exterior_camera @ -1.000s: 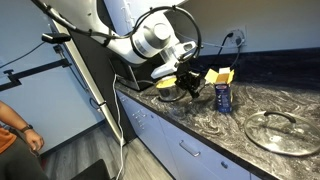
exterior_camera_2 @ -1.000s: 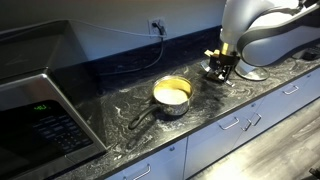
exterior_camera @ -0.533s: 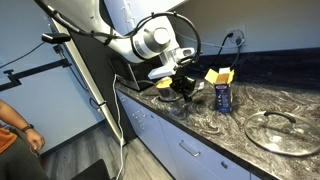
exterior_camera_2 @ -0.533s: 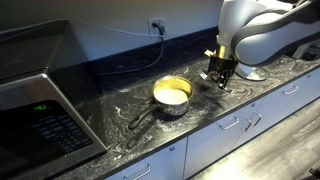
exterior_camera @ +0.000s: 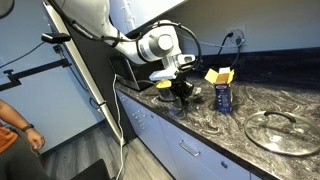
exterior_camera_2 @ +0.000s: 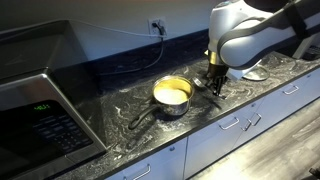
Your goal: Use the silver fork to stir the contents in the silver pot on the left.
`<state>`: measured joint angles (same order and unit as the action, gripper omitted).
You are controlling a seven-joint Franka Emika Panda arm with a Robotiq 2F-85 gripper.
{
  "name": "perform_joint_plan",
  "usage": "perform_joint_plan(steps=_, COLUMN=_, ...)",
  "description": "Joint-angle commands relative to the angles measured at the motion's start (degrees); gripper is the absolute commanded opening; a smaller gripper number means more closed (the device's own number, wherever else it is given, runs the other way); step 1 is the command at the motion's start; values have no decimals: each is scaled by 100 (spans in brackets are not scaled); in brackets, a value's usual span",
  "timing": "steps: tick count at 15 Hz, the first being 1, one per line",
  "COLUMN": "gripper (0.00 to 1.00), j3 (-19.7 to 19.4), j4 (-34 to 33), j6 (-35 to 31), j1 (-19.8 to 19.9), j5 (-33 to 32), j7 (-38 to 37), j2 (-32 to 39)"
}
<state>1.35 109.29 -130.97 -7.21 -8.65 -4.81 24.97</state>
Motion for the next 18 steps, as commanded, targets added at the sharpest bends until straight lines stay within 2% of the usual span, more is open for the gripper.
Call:
perform_joint_plan(steps=1, gripper=4, j3=53, j4=-384, j6=451, j1=23, j5=145, j7=12, j2=248)
perform_joint_plan(steps=4, gripper=4, j3=78, j4=-563, j6=865, j1=21, j5=242, j7=26, j2=356)
perform_joint_plan(steps=5, gripper=29, j3=79, j4=-596, j6=978, j1=7, j5=239, j7=10, j2=356)
perform_joint_plan(steps=6, gripper=40, j3=88, j4=-620, j6=1070, j1=5, j5=237, j7=19, j2=351)
perform_joint_plan(steps=10, gripper=69, j3=69, j4=-508, j6=1113, j1=-36, j5=146, j7=-84, j2=130)
perform_joint_plan(steps=14, gripper=97, j3=58, j4=242, j6=689, j1=22, j5=129, j7=-104, j2=-700)
perform_joint_plan(steps=15, gripper=100, j3=61, j4=446, j6=561, j1=57, j5=156, j7=-92, j2=-946)
perform_joint_plan(steps=18, gripper=100, j3=92, j4=1146, j6=62, j1=215, j5=388, j7=28, j2=-1756)
